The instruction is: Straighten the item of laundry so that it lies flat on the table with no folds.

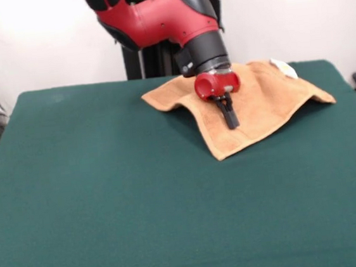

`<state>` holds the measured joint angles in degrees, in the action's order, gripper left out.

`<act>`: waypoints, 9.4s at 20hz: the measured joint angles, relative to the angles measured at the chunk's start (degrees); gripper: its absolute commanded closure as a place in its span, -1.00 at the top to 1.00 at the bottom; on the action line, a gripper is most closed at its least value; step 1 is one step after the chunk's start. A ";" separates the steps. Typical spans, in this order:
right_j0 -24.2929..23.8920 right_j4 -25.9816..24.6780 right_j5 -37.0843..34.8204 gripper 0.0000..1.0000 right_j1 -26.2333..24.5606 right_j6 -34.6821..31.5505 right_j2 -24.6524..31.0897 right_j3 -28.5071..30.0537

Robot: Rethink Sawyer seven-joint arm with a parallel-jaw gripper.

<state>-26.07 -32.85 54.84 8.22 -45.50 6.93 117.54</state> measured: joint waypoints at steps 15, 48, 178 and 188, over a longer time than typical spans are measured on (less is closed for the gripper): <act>0.17 -2.31 1.21 -1.00 -0.76 0.00 -0.55 -1.43; -1.99 -10.29 1.53 -1.00 -2.51 0.00 0.11 -5.37; -0.53 19.29 -59.54 -1.00 24.03 0.01 7.12 -3.55; -1.32 21.24 -62.26 -1.00 30.24 0.01 7.12 -2.32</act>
<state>-27.39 -11.61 -7.42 38.46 -45.49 14.06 115.22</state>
